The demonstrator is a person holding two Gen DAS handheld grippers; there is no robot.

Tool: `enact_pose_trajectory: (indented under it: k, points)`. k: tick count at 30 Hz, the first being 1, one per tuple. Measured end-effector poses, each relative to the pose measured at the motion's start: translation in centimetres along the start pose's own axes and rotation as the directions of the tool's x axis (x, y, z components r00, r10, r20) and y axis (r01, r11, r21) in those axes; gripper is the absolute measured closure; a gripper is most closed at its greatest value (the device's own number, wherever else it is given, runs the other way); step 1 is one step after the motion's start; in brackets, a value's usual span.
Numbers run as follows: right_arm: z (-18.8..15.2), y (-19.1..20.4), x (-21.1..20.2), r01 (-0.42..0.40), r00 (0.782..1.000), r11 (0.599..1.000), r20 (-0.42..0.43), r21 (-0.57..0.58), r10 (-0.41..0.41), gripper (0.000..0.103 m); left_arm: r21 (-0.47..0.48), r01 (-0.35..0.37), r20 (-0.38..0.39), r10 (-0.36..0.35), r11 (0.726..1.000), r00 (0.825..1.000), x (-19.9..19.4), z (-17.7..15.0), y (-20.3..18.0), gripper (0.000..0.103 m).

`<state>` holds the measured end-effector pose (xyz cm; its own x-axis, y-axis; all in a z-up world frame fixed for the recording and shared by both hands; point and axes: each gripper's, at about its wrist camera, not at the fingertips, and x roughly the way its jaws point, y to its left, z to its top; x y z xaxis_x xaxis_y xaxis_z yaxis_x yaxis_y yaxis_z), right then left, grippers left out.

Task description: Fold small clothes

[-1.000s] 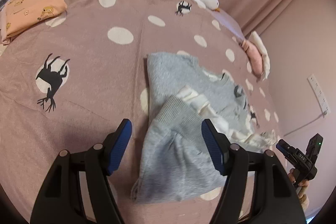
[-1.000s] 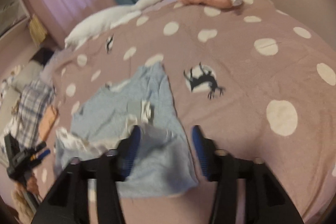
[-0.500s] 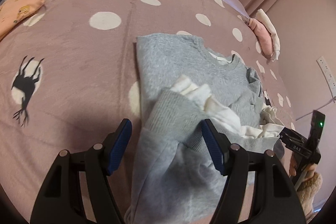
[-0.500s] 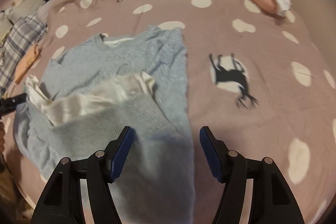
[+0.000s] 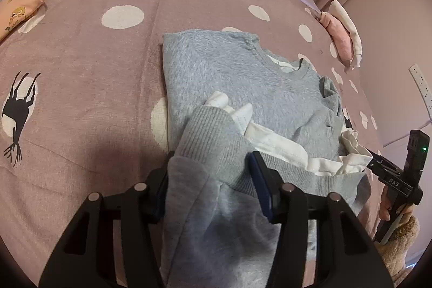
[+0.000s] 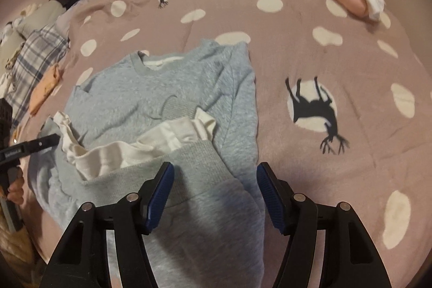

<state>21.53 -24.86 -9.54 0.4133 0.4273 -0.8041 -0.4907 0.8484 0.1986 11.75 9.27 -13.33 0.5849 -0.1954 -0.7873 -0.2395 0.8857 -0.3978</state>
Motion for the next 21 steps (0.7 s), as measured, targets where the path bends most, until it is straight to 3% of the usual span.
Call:
enact_pose_trajectory:
  k: [4, 8, 13, 15, 18, 21]
  points:
    - [0.5, 0.4, -0.3, -0.019, 1.0, 0.999, 0.016, -0.03, 0.02, 0.037, -0.002, -0.019, 0.007, 0.019, 1.0, 1.0, -0.3, -0.1, 0.0, 0.065]
    - [0.6, 0.5, 1.3, -0.047, 0.999, 0.998, -0.022, -0.033, 0.046, 0.037, 0.004, -0.022, 0.019, 0.022, 1.0, 1.0, -1.1, -0.4, -0.3, 0.083]
    - [0.2, -0.1, 2.7, -0.084, 0.995, 0.996, -0.042, 0.025, 0.085, 0.039, 0.008, -0.047, 0.036, 0.047, 0.999, 0.998, -2.2, -1.2, -0.7, 0.086]
    - [-0.2, -0.2, 2.3, -0.072, 0.997, 0.997, -0.029, 0.039, 0.073, 0.06, 0.002, -0.051, 0.05, 0.051, 0.999, 0.997, -2.8, -1.6, -0.9, 0.087]
    - [-0.9, -0.3, 1.7, -0.013, 0.999, 0.999, -0.035, 0.043, 0.015, 0.08, -0.017, -0.045, 0.072, 0.046, 0.999, 0.996, -3.9, -2.5, -0.9, 0.088]
    - [-1.5, 0.2, -0.1, 0.009, 1.0, 0.999, 0.005, 0.043, -0.009, 0.089, -0.049, -0.032, 0.086, 0.036, 0.998, 0.996, -5.0, -3.3, -0.7, 0.088]
